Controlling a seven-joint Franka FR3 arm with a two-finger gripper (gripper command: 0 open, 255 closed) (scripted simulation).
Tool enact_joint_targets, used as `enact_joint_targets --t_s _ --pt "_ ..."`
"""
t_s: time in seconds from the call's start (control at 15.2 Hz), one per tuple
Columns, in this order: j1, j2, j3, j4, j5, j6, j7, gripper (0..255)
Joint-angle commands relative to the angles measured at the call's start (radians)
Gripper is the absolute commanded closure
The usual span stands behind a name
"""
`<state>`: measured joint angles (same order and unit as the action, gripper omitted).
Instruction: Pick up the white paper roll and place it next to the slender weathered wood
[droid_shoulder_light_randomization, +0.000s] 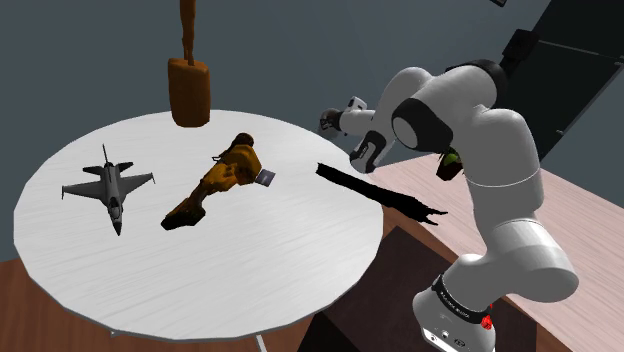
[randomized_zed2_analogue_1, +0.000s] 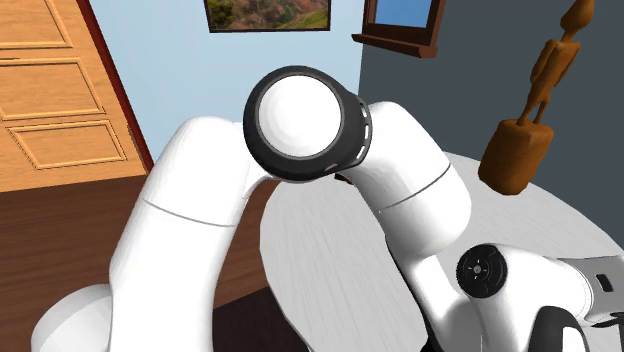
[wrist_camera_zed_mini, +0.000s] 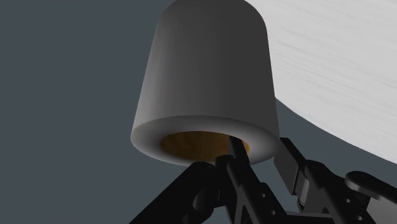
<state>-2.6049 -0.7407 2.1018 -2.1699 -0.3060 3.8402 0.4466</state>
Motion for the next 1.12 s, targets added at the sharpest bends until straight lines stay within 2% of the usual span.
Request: enact_joint_targets --t_s 0.0,0.92,1.06 --pt "-0.012 -0.031 0.013 0.006 0.018 0.020 0.005 255" --pt "-0.068 -0.230 0.096 0.053 0.148 0.124 0.026 255" --pt "-0.074 -0.223 0.106 0.052 0.153 0.123 0.012 255"
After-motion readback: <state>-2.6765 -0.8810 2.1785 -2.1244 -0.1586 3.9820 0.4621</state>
